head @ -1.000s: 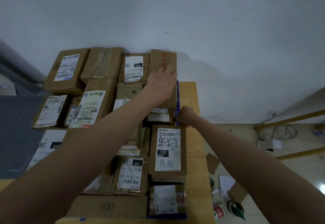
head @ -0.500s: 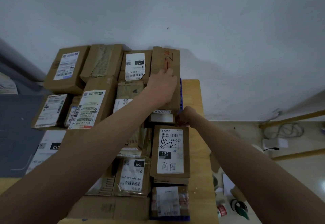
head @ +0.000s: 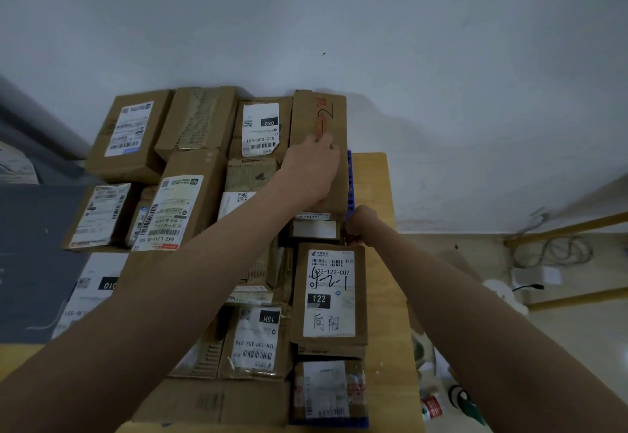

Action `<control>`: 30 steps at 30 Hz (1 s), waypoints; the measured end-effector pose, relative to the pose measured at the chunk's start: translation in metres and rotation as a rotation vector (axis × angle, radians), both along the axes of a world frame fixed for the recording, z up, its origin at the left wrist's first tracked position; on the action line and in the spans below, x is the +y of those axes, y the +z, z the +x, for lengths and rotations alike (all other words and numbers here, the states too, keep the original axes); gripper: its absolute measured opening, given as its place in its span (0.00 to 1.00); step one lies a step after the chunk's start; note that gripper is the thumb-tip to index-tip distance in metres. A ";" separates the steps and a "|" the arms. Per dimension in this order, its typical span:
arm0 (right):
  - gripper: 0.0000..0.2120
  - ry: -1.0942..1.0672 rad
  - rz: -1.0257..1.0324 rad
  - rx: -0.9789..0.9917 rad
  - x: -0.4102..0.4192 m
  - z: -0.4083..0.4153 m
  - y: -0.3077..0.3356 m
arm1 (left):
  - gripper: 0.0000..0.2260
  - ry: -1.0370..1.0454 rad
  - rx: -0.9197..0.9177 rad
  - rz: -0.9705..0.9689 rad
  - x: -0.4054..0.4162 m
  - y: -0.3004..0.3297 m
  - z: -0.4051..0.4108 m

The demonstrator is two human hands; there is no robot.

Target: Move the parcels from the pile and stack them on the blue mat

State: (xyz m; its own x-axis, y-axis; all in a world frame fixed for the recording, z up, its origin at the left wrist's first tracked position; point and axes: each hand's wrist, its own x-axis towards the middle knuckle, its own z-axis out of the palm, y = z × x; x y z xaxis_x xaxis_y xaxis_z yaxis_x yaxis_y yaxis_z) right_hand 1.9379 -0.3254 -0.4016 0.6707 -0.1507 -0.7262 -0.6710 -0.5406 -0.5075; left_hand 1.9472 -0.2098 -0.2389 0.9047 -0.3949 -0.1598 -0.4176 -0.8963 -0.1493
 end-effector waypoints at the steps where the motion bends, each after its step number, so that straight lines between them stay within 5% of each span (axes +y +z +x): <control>1: 0.02 0.012 -0.009 0.005 0.000 0.001 -0.001 | 0.25 0.001 0.000 -0.003 0.001 0.000 0.000; 9: 0.10 0.141 0.022 0.063 -0.002 0.003 0.003 | 0.26 -0.003 0.003 -0.002 0.003 0.000 0.002; 30: 0.10 0.112 -0.103 -0.069 -0.006 -0.002 -0.007 | 0.27 -0.002 -0.013 0.014 0.000 -0.003 0.002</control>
State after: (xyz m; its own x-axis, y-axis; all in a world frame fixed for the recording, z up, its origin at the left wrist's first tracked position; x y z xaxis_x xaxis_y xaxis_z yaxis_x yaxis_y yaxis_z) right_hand 1.9355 -0.3315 -0.4091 0.7352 -0.1436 -0.6625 -0.5693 -0.6614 -0.4884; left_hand 1.9490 -0.2097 -0.2418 0.9060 -0.3945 -0.1533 -0.4173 -0.8933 -0.1673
